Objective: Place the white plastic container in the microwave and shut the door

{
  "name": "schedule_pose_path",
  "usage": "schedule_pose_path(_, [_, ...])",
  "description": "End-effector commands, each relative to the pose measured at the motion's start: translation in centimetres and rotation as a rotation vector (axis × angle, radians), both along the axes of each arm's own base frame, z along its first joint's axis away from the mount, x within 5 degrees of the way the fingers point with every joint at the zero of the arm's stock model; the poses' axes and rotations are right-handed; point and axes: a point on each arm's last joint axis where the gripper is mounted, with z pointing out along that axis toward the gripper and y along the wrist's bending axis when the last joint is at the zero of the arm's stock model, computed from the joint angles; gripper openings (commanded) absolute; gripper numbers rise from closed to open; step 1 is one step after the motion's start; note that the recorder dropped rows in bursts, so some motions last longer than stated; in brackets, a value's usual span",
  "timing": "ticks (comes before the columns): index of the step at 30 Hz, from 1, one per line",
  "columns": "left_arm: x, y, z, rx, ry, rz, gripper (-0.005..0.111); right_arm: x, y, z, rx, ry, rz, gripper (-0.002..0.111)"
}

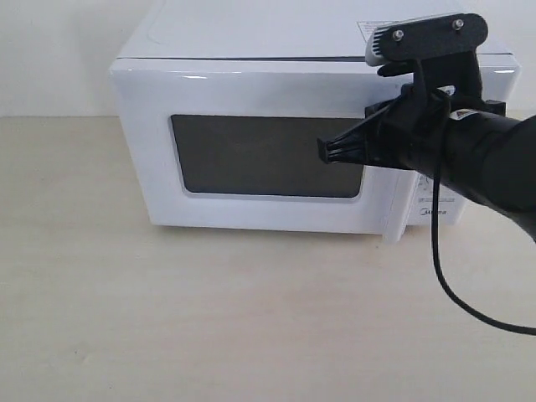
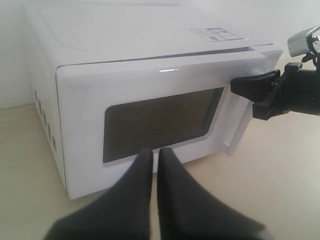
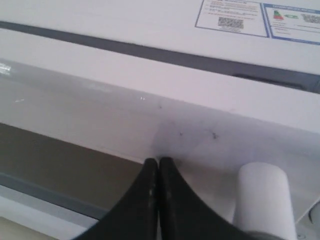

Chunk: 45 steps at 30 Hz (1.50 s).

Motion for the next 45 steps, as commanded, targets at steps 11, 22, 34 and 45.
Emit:
schedule_pose_path(11, [-0.8, 0.6, -1.2, 0.013, 0.014, 0.039, 0.004, 2.0, -0.4, 1.3, -0.008, -0.071, -0.050, 0.000])
schedule_pose_path(22, [-0.6, 1.0, -1.4, 0.130, -0.029, 0.046, 0.004, -4.6, -1.8, 0.1, 0.030, 0.022, 0.065, 0.000])
schedule_pose_path(34, [-0.7, 0.9, -1.5, 0.132, -0.025, 0.043, 0.004, -7.5, -4.3, 1.9, 0.082, -0.113, 0.033, 0.000])
schedule_pose_path(45, [-0.7, 0.9, -1.5, 0.132, -0.025, 0.043, 0.004, -7.5, -4.3, 1.9, 0.083, -0.112, 0.032, 0.000])
